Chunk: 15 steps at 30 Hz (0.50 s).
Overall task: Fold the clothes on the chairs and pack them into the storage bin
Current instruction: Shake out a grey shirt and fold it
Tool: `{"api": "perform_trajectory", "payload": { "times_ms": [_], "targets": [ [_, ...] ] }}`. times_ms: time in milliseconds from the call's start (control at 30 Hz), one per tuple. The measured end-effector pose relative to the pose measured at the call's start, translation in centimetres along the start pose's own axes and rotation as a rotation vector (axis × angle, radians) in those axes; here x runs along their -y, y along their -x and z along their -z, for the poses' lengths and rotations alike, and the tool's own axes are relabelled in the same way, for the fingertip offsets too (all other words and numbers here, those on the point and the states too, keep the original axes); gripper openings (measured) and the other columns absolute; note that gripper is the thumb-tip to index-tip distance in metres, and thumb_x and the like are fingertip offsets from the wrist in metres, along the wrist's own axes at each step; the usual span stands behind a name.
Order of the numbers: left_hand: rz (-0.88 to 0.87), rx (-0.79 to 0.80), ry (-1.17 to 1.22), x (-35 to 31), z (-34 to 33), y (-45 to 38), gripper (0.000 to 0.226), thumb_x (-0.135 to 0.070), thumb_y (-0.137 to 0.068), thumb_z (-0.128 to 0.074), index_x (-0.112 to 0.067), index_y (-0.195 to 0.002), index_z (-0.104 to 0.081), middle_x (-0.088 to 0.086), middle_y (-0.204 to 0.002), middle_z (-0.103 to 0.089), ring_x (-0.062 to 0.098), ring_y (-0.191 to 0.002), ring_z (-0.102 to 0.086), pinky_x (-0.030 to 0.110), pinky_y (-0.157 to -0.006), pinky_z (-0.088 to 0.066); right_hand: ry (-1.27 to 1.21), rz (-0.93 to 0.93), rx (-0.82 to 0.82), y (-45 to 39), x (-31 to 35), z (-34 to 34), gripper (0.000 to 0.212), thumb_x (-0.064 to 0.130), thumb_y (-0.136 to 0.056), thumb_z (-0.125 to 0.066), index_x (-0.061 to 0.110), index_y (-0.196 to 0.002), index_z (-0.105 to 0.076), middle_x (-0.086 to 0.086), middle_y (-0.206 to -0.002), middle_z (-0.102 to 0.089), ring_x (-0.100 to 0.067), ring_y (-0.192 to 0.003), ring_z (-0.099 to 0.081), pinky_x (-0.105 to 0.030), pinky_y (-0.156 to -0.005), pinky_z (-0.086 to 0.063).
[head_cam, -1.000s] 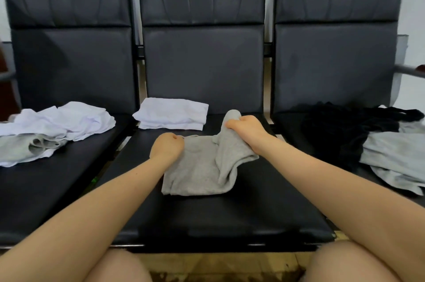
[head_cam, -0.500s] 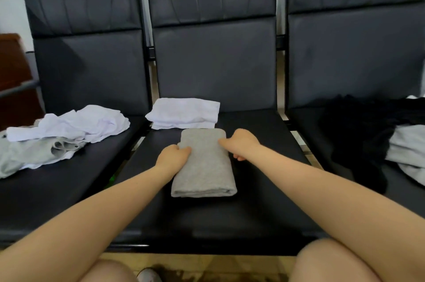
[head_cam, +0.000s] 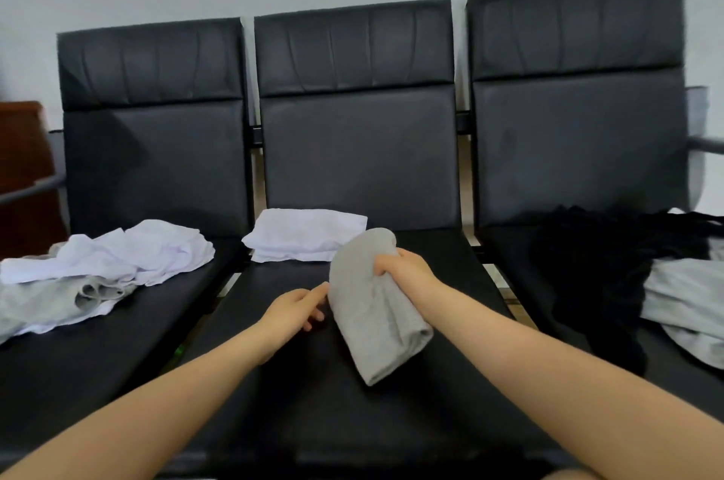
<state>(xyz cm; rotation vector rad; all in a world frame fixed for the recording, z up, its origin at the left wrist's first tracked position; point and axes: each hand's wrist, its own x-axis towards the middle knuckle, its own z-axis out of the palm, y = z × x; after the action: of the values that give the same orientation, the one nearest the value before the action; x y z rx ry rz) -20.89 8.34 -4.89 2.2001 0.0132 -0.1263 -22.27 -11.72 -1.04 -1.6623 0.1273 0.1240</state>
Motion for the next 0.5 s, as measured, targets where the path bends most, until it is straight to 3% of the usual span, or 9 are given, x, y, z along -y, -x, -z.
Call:
{"api": "perform_trajectory", "payload": {
  "times_ms": [100, 167, 233, 267, 300, 367, 500],
  "targets": [
    [0.043, 0.085, 0.149, -0.4, 0.8, 0.5, 0.065, -0.067, -0.09, -0.031, -0.016, -0.089, -0.072, 0.0, -0.084, -0.075, 0.016, -0.07, -0.058, 0.029, -0.065, -0.037, -0.251, -0.035, -0.005, 0.1, 0.6, 0.5, 0.042, 0.019, -0.069, -0.058, 0.013, -0.11, -0.063, -0.016, -0.112, -0.065, -0.033, -0.101, -0.063, -0.046, -0.095, -0.049],
    [0.056, 0.16, 0.228, -0.6, 1.3, 0.6, 0.081, -0.084, -0.075, -0.031, -0.015, -0.08, -0.072, 0.004, -0.08, -0.074, 0.018, -0.07, -0.06, 0.03, -0.066, -0.036, -0.307, -0.034, 0.048, 0.2, 1.0, 0.4, 0.047, 0.02, -0.066, -0.059, 0.011, -0.112, -0.063, -0.018, -0.115, -0.065, -0.035, -0.103, -0.063, -0.045, -0.094, -0.05],
    [0.056, 0.229, 0.319, -0.7, 1.8, 0.3, 0.102, -0.098, -0.052, -0.035, -0.011, -0.089, -0.074, 0.012, -0.091, -0.073, 0.022, -0.078, -0.065, 0.031, -0.074, -0.043, -0.329, -0.027, 0.118, 0.4, 1.5, 0.3, 0.04, 0.016, -0.072, -0.057, 0.008, -0.111, -0.063, -0.017, -0.111, -0.066, -0.033, -0.098, -0.063, -0.039, -0.084, -0.051],
    [0.064, 0.263, 0.409, -0.8, 1.9, 0.2, 0.107, -0.097, -0.055, -0.034, -0.009, -0.101, -0.072, 0.015, -0.101, -0.072, 0.026, -0.088, -0.067, 0.034, -0.084, -0.047, -0.334, -0.023, 0.16, 0.6, 1.7, 0.2, 0.032, 0.014, -0.077, -0.054, 0.009, -0.108, -0.063, -0.015, -0.105, -0.066, -0.031, -0.092, -0.063, -0.036, -0.078, -0.051],
    [0.066, 0.293, 0.519, -0.9, 2.1, 0.2, 0.102, -0.091, -0.067, -0.029, -0.009, -0.113, -0.067, 0.015, -0.11, -0.07, 0.029, -0.1, -0.067, 0.037, -0.092, -0.048, -0.336, -0.024, 0.186, 0.7, 1.8, 0.0, 0.028, 0.012, -0.08, -0.053, 0.01, -0.105, -0.063, -0.013, -0.1, -0.066, -0.029, -0.089, -0.062, -0.035, -0.075, -0.049],
    [0.018, 0.322, 0.722, -1.8, 2.2, 0.7, 0.08, -0.076, -0.084, -0.022, -0.017, -0.124, -0.06, 0.009, -0.12, -0.067, 0.026, -0.112, -0.063, 0.041, -0.094, -0.048, -0.329, -0.034, 0.212, 0.8, 1.7, -0.2, 0.033, 0.014, -0.074, -0.057, 0.01, -0.106, -0.064, -0.011, -0.099, -0.066, -0.028, -0.089, -0.063, -0.036, -0.077, -0.05],
    [-0.026, 0.215, 0.856, -3.4, 1.3, 1.3, 0.041, -0.046, -0.093, -0.049, -0.019, -0.122, -0.06, 0.003, -0.114, -0.07, 0.021, -0.108, -0.065, 0.038, -0.087, -0.051, -0.315, -0.057, 0.264, 0.1, 1.1, -0.6, 0.053, 0.016, -0.061, -0.06, 0.011, -0.114, -0.066, -0.013, -0.109, -0.068, -0.032, -0.102, -0.064, -0.045, -0.098, -0.047]
  ]
}}
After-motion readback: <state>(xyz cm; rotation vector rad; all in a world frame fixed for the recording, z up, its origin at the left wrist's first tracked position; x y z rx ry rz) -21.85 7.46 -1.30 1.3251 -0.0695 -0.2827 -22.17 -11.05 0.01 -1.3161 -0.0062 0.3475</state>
